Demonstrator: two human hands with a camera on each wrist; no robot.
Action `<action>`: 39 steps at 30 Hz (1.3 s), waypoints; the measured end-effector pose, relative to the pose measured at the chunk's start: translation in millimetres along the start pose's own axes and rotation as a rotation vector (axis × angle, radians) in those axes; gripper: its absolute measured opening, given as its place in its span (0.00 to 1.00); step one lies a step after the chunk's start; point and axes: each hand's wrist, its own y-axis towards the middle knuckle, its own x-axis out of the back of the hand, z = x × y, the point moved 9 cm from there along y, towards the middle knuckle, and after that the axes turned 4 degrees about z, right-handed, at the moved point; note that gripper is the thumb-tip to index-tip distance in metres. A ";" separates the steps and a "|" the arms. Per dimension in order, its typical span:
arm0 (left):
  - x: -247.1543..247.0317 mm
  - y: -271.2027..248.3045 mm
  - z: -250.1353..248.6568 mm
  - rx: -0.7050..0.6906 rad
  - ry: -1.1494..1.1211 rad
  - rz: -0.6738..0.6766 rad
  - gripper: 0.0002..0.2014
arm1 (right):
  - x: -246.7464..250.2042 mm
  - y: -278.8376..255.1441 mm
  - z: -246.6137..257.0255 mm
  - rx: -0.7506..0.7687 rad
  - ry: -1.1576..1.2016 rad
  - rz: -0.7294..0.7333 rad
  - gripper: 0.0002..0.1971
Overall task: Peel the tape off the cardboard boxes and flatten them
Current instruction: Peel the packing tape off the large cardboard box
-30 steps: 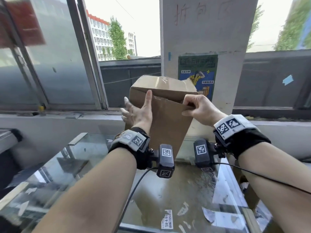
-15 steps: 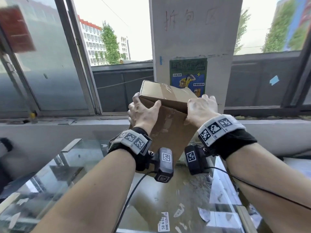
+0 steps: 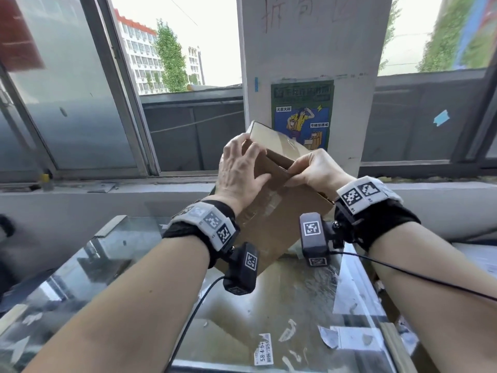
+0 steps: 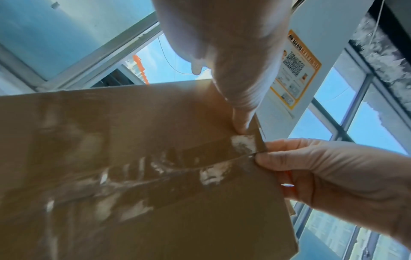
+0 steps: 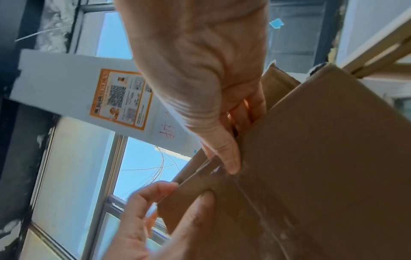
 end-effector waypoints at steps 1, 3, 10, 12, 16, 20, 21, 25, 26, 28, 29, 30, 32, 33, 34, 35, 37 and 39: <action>1.0 4.0 -3.2 -0.028 0.003 0.008 0.23 | 1.1 -1.8 4.7 0.026 -0.009 0.005 0.11; 3.0 11.2 -8.8 -0.072 0.006 0.047 0.21 | 5.4 -3.5 11.8 0.064 0.011 0.016 0.13; -6.2 13.8 -8.1 -0.073 0.018 0.138 0.11 | 0.1 -1.4 18.8 0.100 0.009 0.114 0.06; -11.3 12.3 -7.9 -0.064 0.018 0.157 0.10 | -2.6 -0.5 14.6 0.114 0.001 0.092 0.08; -15.9 13.6 -11.0 -0.031 0.013 0.168 0.10 | 6.9 -0.2 16.0 0.175 -0.119 -0.066 0.06; -19.3 16.3 -13.2 -0.012 -0.003 0.183 0.10 | 12.0 -1.9 23.2 0.220 -0.246 -0.133 0.04; -20.9 16.2 -14.5 -0.013 -0.006 0.194 0.10 | 11.2 -1.8 23.1 0.222 -0.263 -0.118 0.04; -28.3 15.2 -20.8 -0.023 0.010 0.250 0.13 | 8.8 -2.3 22.1 0.217 -0.317 -0.071 0.05; -29.5 15.1 -22.1 -0.022 0.013 0.263 0.13 | 8.6 -2.7 21.3 0.214 -0.312 -0.060 0.05; -32.8 15.7 -24.5 -0.022 0.014 0.292 0.13 | 6.9 -4.1 19.6 0.216 -0.330 -0.024 0.05; -34.4 16.0 -25.3 -0.020 0.015 0.307 0.12 | 5.2 -4.8 18.6 0.222 -0.350 -0.005 0.04; -35.7 16.4 -25.9 -0.015 0.015 0.321 0.12 | 3.7 -5.3 17.3 0.228 -0.367 0.010 0.04; -38.4 17.5 -26.6 0.001 0.009 0.342 0.10 | 1.3 -6.9 15.0 0.247 -0.402 0.012 0.04; -39.6 17.7 -26.7 0.008 0.006 0.347 0.09 | -0.1 -8.0 13.9 0.259 -0.426 0.007 0.05; -41.2 17.3 -27.8 0.010 0.006 0.349 0.09 | -1.6 -9.5 12.3 0.263 -0.454 0.006 0.05; -42.6 16.2 -29.3 0.007 0.009 0.347 0.09 | -3.7 -11.1 10.5 0.267 -0.479 0.015 0.05; -45.4 13.0 -33.3 -0.007 0.016 0.343 0.09 | -6.6 -14.1 6.5 0.257 -0.502 0.048 0.04; -47.9 11.1 -36.1 -0.016 0.017 0.337 0.09 | -3.5 -15.8 3.2 0.231 -0.484 0.047 0.04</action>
